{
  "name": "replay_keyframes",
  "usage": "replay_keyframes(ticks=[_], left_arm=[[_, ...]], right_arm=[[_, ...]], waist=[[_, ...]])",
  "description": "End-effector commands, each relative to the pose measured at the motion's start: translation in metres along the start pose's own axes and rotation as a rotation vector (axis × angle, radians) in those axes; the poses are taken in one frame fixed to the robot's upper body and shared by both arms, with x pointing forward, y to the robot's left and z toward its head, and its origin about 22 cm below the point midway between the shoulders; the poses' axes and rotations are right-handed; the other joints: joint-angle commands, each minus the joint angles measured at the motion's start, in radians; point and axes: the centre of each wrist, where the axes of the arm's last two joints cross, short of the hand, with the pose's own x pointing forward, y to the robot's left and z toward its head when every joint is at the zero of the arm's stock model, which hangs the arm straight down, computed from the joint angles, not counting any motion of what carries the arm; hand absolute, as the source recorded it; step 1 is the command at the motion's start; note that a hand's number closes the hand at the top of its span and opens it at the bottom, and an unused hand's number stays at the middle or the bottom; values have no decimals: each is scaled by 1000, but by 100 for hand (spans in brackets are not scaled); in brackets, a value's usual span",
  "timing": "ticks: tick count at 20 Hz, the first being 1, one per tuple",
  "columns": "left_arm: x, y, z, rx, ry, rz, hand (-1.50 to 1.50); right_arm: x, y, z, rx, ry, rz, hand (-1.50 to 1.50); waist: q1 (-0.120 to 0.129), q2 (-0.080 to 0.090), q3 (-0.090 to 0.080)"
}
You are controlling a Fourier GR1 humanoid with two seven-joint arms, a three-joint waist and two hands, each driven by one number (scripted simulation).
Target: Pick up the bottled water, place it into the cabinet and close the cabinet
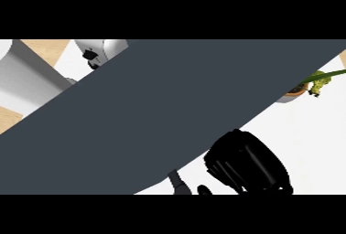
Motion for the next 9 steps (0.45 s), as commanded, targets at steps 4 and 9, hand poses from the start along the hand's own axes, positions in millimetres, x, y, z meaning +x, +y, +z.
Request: replay_keyframes(ticks=[4,9], left_arm=[[-1,2,-3,-8,11,16,-150],[-9,9,4,6,12,17,-150]], right_arm=[[12,-16,-88,-165,6,-30,150],[33,-23,-147,-196,16,-48,150]], waist=[[4,-2,5],[-14,-11,6]])
